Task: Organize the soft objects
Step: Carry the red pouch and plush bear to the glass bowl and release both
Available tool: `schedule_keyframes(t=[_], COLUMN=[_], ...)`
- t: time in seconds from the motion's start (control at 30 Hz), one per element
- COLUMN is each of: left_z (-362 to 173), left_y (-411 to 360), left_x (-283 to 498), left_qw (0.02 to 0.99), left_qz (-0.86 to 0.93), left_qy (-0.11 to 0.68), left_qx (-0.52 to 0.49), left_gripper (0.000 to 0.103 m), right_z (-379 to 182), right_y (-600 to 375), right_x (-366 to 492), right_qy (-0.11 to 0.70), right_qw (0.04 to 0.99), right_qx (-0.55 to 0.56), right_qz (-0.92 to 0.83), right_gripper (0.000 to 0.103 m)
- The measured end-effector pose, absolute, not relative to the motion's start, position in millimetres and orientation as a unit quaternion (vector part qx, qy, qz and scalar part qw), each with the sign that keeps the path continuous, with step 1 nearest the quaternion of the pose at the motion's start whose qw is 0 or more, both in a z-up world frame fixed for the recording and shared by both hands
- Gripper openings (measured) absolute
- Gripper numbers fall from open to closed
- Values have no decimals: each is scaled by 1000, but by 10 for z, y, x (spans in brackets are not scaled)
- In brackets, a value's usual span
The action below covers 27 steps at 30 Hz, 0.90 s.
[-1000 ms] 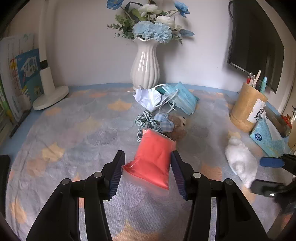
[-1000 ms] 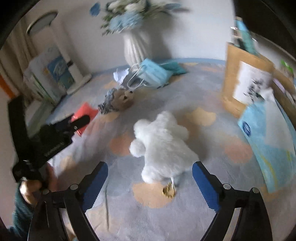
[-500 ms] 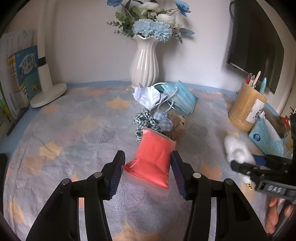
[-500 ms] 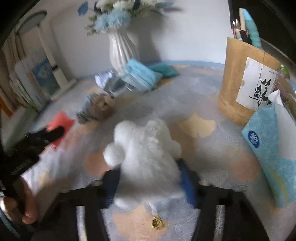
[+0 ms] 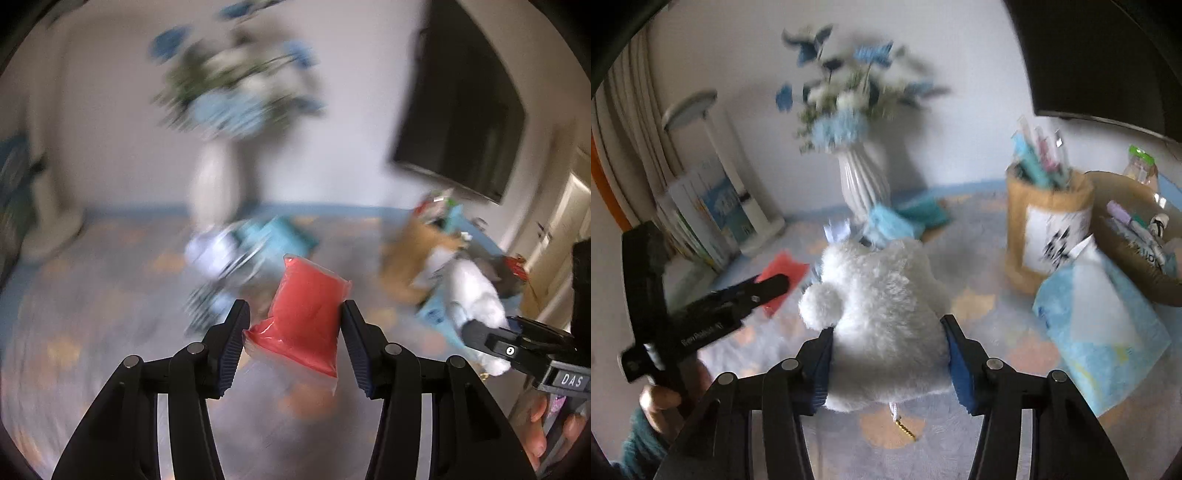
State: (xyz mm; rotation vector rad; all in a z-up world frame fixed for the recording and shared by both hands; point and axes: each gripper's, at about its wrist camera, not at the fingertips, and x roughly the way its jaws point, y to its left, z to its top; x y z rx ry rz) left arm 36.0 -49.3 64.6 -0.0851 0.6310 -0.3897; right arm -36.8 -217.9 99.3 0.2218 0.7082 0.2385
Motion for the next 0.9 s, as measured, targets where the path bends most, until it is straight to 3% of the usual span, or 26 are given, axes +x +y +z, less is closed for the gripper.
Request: schedule_keyframes(t=[0.43, 0.83, 0.9], left_z=[1576, 1264, 1218], left_y=[-2143, -3604, -3680], left_x=[1029, 1541, 1577], left_qw=[886, 877, 875], left_qz=[-354, -335, -335], left_qy=[289, 345, 349], left_qx=[-73, -22, -18], left_gripper=[48, 48, 54], right_z=[1657, 1418, 1432], right_y=[-3924, -5159, -5197], right_x=[-396, 198, 249], right_qy=[277, 327, 327], right_qw=[938, 898, 900], right_qx=[205, 240, 232], right_qz=[-35, -168, -172], right_gripper=[53, 54, 64])
